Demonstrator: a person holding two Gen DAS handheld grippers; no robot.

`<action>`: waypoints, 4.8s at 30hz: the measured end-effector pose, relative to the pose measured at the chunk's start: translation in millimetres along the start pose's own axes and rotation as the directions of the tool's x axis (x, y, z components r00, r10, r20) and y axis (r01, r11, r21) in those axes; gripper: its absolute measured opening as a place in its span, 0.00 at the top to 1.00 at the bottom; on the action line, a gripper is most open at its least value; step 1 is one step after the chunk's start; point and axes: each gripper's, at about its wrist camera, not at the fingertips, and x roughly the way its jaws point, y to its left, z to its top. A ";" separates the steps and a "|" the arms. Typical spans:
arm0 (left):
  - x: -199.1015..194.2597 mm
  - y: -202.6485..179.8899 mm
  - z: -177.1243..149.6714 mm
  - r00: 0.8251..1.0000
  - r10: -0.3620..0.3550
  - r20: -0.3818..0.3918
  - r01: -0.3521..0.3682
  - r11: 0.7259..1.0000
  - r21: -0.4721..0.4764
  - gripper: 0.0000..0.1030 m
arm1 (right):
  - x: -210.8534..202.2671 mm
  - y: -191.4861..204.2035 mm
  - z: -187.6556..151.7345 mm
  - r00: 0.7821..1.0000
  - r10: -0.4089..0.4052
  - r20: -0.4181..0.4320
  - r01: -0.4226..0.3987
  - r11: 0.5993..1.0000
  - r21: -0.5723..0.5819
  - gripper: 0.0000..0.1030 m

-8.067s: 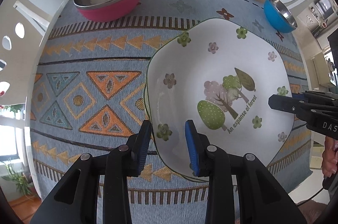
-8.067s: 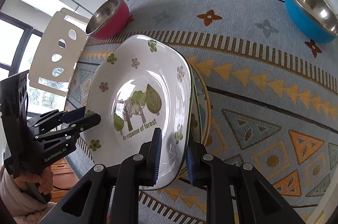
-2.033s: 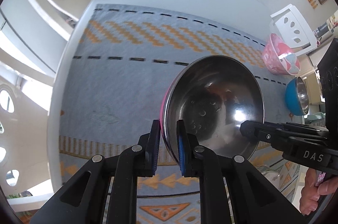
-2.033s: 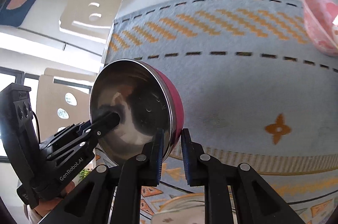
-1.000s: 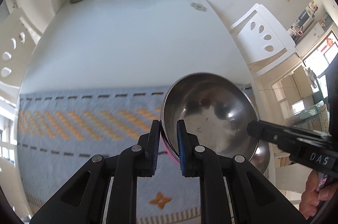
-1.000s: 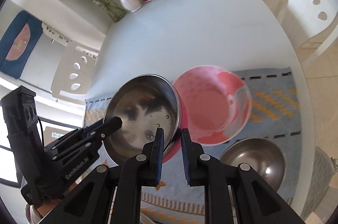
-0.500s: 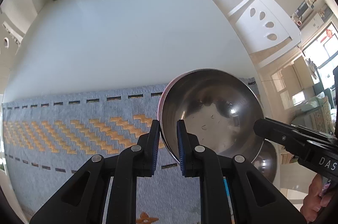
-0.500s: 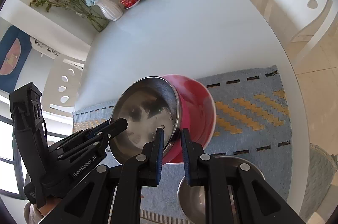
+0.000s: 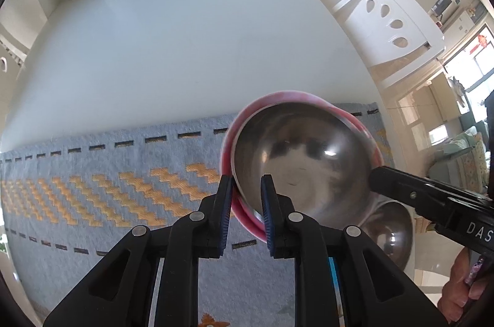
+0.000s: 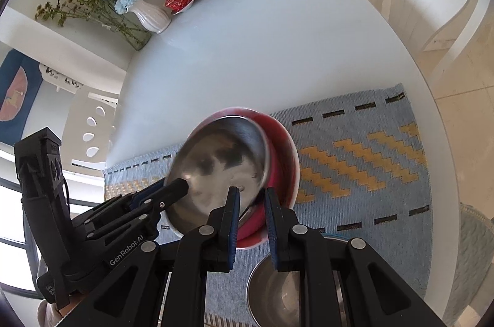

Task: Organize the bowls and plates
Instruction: 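Lower the steel bowl into the pink bowl and open both tools, then move both tools to the blue-rimmed steel bowl and grasp its rim, then lift the blue-rimmed bowl with both tools toward the pink bowl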

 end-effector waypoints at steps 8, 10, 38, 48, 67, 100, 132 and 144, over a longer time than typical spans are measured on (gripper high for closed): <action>-4.3 -3.3 -5.2 1.000 0.004 -0.018 -0.003 1.000 0.011 0.81 | 0.7 -5.9 -4.0 0.998 0.020 -0.054 -0.016 0.998 0.060 0.85; -6.4 -2.5 -6.6 1.000 0.007 -0.021 -0.007 1.000 0.005 0.77 | -0.3 -6.7 -6.4 0.998 0.023 -0.065 -0.017 0.997 0.080 0.85; -27.1 -45.9 -57.1 0.999 -0.032 -0.041 0.035 0.997 0.063 0.76 | -42.1 -42.9 -78.5 0.993 -0.018 -0.116 0.029 0.994 0.102 0.84; -14.9 -72.1 -66.2 0.997 -0.017 -0.077 0.024 0.995 0.093 0.72 | -64.9 -70.5 -90.7 0.991 -0.094 -0.092 0.105 0.987 0.125 0.84; 2.2 -78.5 -66.7 0.995 0.005 -0.097 0.002 0.997 0.076 0.35 | -50.6 -91.4 -89.4 0.987 -0.109 -0.117 0.127 0.980 0.157 0.83; 59.6 -77.8 -66.5 0.978 0.011 -0.210 0.005 0.997 0.074 0.34 | 5.7 -110.2 -79.8 0.974 -0.020 -0.224 0.078 0.964 0.253 0.60; 50.2 -85.4 -85.3 0.989 -0.082 -0.125 0.091 0.994 0.068 0.87 | -5.9 -102.2 -92.7 0.995 -0.026 -0.094 0.047 0.972 0.232 0.80; 12.5 -98.7 -84.0 0.996 -0.078 -0.047 0.084 0.987 0.136 0.88 | -40.1 -90.6 -90.7 0.999 -0.014 -0.043 0.023 0.976 0.215 0.80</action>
